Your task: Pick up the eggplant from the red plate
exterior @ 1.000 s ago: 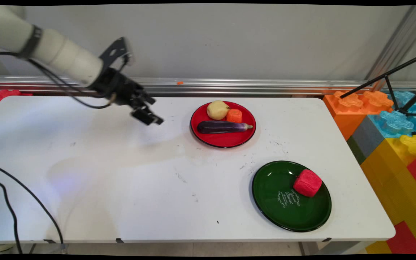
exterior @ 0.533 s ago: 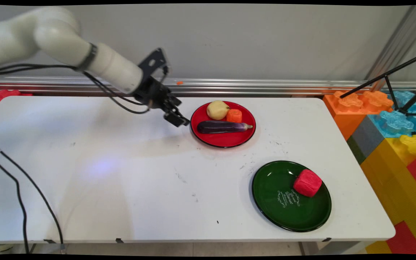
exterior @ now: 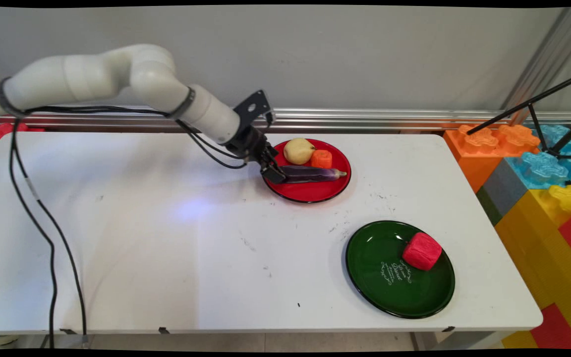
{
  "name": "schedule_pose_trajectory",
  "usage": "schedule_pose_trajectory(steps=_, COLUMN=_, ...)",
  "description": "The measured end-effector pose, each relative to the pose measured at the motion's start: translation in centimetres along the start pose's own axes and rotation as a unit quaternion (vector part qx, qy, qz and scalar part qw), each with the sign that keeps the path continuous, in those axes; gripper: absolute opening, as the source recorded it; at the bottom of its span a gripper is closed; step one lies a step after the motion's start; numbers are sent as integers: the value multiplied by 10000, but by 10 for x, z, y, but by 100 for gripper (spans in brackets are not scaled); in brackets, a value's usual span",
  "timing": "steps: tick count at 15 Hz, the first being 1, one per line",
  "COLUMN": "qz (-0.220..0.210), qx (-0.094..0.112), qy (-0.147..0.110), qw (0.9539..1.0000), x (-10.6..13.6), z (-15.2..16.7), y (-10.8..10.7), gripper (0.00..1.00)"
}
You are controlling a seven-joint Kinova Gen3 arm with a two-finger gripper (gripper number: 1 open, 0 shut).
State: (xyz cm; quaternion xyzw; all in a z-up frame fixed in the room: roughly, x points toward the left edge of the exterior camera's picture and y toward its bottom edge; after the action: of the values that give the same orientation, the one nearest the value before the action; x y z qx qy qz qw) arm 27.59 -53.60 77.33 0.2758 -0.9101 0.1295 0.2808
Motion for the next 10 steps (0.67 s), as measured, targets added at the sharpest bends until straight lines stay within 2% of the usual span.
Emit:
schedule_pose_trajectory(steps=8, qz=40, qx=-120, qy=0, qw=9999, x=8, z=44, y=-7, gripper=100)
schedule_pose_trajectory(steps=9, qz=40, qx=-132, qy=-4, qw=9999, x=9, z=48, y=-7, gripper=0)
schedule_pose_trajectory(steps=10, qz=37, qx=-142, qy=0, qw=9999, x=10, z=50, y=-8, gripper=0)
